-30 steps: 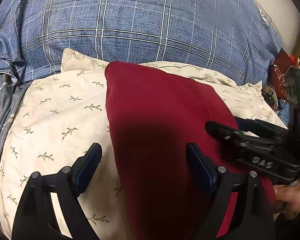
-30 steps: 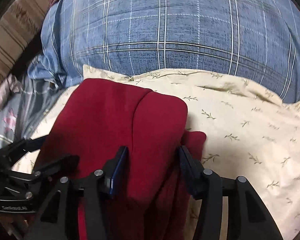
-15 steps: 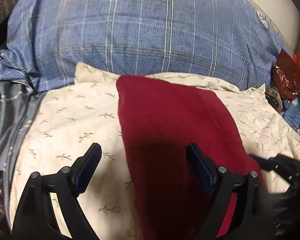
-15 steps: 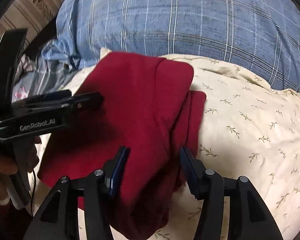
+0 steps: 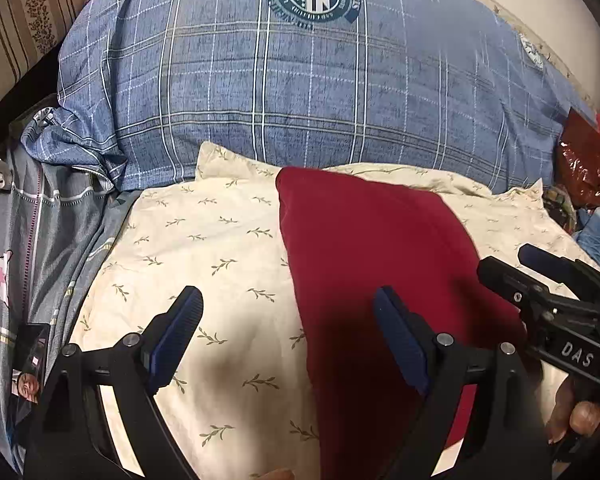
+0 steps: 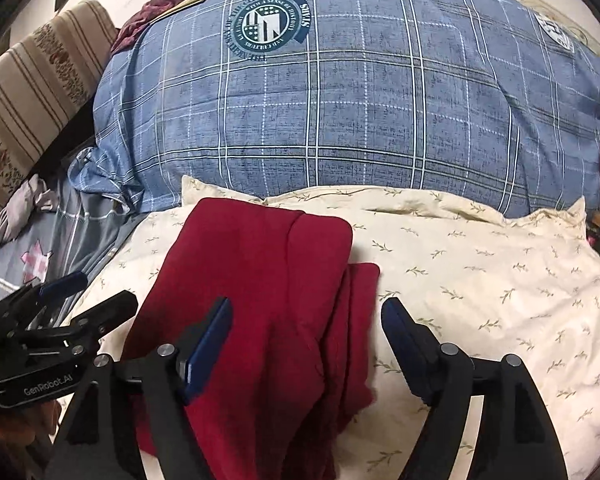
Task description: Fold small clothes
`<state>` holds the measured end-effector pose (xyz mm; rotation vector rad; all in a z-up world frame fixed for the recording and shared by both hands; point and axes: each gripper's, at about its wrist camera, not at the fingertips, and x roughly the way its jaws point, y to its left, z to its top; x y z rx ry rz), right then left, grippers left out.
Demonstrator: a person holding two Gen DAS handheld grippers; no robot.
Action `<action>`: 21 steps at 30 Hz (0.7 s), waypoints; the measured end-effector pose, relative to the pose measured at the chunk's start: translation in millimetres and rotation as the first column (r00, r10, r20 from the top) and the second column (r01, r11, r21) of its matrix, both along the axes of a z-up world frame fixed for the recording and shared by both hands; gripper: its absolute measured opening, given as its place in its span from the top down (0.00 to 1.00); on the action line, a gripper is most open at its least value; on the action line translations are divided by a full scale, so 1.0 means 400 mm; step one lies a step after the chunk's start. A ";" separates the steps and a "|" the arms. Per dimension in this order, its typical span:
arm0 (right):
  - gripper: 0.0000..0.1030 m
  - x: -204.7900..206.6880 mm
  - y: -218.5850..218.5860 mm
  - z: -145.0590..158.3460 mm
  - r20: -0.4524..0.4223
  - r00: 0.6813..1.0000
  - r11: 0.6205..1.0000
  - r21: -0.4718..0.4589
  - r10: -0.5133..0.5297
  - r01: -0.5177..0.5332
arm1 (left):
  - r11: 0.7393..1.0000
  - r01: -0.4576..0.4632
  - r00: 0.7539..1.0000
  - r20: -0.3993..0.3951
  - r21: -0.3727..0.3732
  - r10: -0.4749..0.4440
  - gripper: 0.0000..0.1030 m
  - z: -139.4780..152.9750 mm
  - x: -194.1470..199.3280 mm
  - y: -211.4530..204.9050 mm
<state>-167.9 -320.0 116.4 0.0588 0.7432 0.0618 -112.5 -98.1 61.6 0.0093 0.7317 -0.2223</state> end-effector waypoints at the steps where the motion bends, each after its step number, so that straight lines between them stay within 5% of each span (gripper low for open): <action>1: 0.24 0.001 0.003 -0.008 0.005 1.000 1.000 -0.005 0.003 -0.003 | 1.000 -0.001 1.000 0.002 0.006 0.001 0.15 -0.004 0.001 -0.004; 21: 0.19 -0.008 -0.021 -0.013 0.047 0.998 0.999 -0.012 -0.033 0.034 | 0.997 -0.009 0.999 0.035 0.077 0.006 0.15 -0.021 0.008 -0.030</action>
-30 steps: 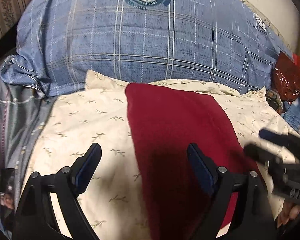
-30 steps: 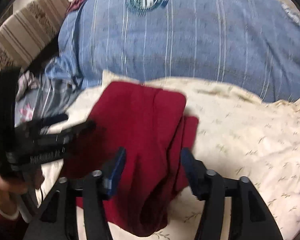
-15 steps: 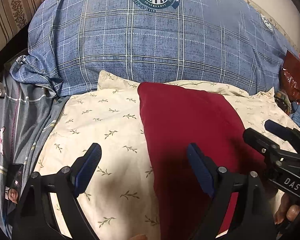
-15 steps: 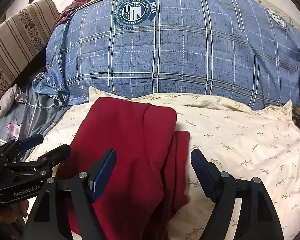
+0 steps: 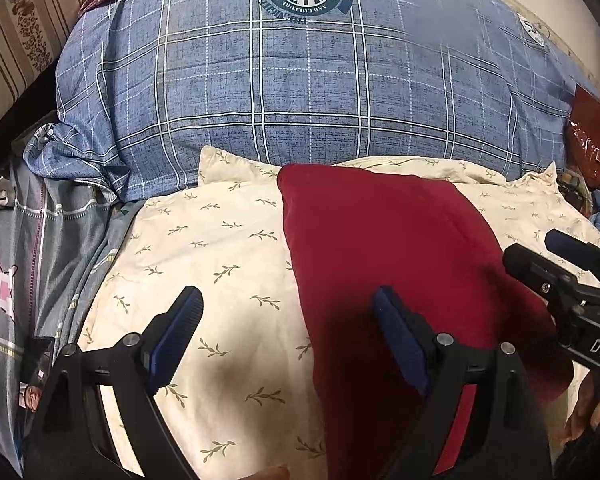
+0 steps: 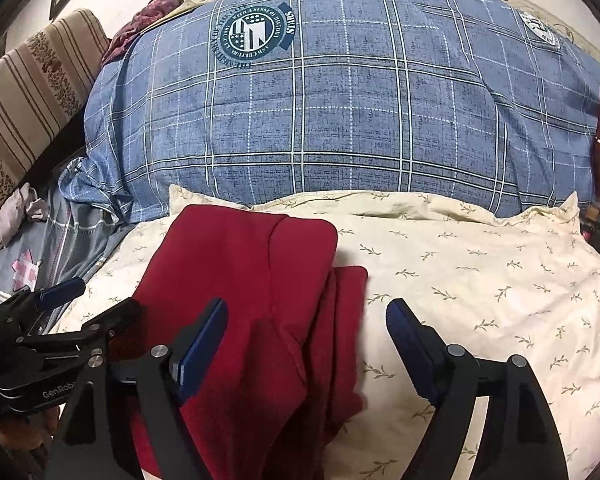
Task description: Fold small clothes
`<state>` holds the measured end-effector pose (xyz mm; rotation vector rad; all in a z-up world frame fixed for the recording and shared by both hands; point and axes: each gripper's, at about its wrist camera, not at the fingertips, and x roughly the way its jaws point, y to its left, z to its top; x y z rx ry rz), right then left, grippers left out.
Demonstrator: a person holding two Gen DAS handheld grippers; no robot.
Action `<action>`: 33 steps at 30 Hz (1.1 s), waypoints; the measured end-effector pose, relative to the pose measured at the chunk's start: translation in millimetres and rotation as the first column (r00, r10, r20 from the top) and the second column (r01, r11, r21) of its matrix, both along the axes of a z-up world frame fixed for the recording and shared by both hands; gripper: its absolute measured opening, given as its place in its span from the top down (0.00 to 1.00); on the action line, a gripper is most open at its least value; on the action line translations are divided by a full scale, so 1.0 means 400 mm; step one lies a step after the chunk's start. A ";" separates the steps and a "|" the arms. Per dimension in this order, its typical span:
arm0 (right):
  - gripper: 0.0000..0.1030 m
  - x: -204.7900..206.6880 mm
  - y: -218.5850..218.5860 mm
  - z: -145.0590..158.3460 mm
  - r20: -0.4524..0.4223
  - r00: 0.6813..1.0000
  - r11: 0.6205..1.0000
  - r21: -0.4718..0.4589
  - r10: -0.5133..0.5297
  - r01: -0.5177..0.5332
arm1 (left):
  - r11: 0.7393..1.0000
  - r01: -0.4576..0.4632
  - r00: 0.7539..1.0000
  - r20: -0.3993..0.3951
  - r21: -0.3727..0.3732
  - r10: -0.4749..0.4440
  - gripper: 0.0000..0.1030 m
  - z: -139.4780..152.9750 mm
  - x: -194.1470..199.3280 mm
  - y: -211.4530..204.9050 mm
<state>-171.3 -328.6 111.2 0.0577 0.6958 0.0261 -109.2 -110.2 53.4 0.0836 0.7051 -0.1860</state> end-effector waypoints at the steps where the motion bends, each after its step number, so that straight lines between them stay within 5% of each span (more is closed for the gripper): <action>1: 0.19 0.002 0.002 -0.002 -0.003 1.000 1.000 -0.003 0.002 -0.002 | 1.000 0.001 1.000 0.000 0.000 -0.001 0.15 0.000 0.000 0.000; 33: 0.19 0.015 0.019 -0.027 -0.038 0.999 1.000 -0.014 0.025 -0.025 | 1.000 -0.001 1.000 0.012 0.003 0.001 0.15 -0.003 0.005 -0.003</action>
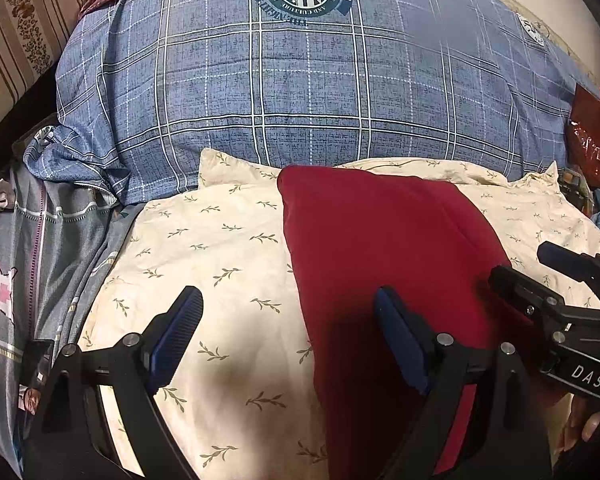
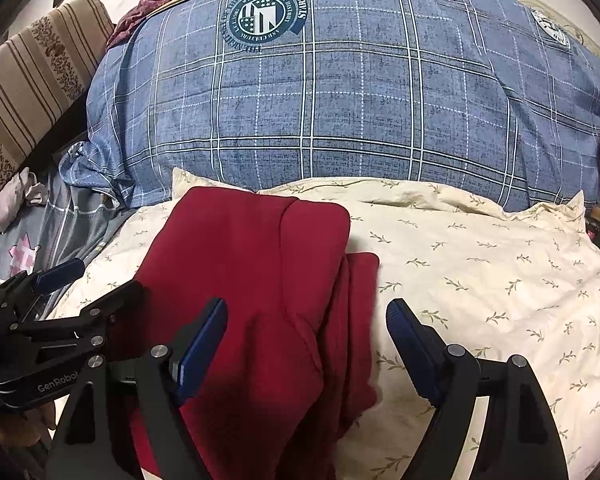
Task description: Fold small clothes
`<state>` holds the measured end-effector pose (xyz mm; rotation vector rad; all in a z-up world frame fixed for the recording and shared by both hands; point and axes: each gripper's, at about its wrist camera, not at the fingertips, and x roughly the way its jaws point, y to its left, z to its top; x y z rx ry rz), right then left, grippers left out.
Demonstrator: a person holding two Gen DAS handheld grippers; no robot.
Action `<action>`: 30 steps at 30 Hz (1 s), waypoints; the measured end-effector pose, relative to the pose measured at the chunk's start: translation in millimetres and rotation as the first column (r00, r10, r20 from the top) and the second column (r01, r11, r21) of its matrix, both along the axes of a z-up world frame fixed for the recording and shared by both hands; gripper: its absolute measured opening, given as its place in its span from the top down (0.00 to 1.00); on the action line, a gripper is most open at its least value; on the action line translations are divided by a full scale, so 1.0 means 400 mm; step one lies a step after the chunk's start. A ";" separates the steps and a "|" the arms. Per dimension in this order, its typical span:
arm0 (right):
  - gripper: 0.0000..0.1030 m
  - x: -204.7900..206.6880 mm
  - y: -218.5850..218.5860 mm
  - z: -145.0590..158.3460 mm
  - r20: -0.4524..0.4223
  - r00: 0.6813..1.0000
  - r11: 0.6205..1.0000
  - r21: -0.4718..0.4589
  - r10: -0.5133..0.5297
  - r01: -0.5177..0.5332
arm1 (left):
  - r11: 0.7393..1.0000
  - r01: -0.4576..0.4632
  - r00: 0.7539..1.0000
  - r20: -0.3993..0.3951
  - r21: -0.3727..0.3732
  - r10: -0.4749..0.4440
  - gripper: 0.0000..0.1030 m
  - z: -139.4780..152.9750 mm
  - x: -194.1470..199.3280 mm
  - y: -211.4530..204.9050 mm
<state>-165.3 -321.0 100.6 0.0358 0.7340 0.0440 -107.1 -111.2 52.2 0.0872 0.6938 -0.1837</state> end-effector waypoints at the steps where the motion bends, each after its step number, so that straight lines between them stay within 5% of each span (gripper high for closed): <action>1: 0.19 0.001 0.000 0.000 -0.001 1.000 1.000 -0.001 0.001 -0.001 | 1.000 0.000 1.000 -0.001 0.000 0.000 0.15 -0.001 0.001 0.000; 30: 0.19 -0.003 0.009 0.004 0.003 1.000 1.000 0.007 0.001 -0.001 | 1.000 -0.013 1.000 0.002 -0.002 0.013 0.15 0.004 -0.001 0.002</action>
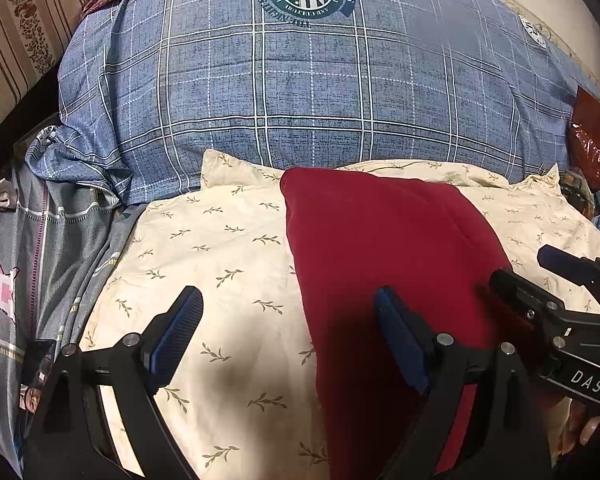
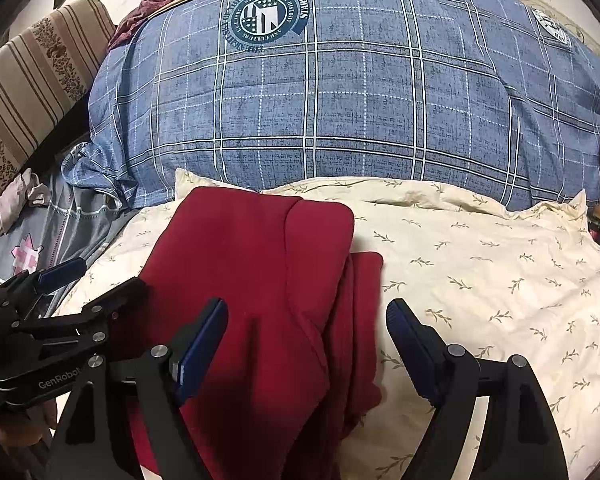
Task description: Fold small clothes
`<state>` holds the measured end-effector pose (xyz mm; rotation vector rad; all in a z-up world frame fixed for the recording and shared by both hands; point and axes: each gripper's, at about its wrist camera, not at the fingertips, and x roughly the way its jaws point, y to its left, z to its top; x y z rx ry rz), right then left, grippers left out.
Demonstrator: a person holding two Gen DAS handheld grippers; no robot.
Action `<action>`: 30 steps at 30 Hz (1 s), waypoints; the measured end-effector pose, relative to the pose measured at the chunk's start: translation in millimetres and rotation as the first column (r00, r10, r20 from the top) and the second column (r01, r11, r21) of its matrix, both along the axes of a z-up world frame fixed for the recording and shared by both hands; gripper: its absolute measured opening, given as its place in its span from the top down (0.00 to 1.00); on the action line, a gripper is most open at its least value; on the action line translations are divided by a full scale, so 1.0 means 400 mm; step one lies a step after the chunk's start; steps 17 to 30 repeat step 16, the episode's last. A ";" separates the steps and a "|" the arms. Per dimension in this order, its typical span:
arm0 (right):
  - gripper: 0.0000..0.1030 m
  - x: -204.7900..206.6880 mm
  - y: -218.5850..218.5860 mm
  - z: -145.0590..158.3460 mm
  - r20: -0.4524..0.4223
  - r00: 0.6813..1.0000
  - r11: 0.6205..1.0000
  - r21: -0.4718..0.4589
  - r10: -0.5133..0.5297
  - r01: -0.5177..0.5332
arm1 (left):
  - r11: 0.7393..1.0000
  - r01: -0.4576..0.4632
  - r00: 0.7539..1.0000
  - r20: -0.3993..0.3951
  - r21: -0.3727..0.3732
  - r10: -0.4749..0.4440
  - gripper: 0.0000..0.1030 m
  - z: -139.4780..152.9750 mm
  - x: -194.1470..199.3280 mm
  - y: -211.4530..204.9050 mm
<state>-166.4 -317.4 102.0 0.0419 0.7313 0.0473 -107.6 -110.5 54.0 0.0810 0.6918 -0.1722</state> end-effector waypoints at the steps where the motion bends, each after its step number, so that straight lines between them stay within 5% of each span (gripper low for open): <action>1: 0.19 0.000 0.000 0.000 0.000 1.000 1.000 0.000 0.000 0.000 | 1.000 0.000 1.000 0.000 0.000 0.000 0.15 0.000 -0.001 0.000; 30: 0.19 0.004 0.007 -0.007 -0.009 1.000 1.000 -0.001 0.005 -0.005 | 1.000 0.012 1.000 0.002 -0.009 -0.012 0.15 0.003 0.000 -0.001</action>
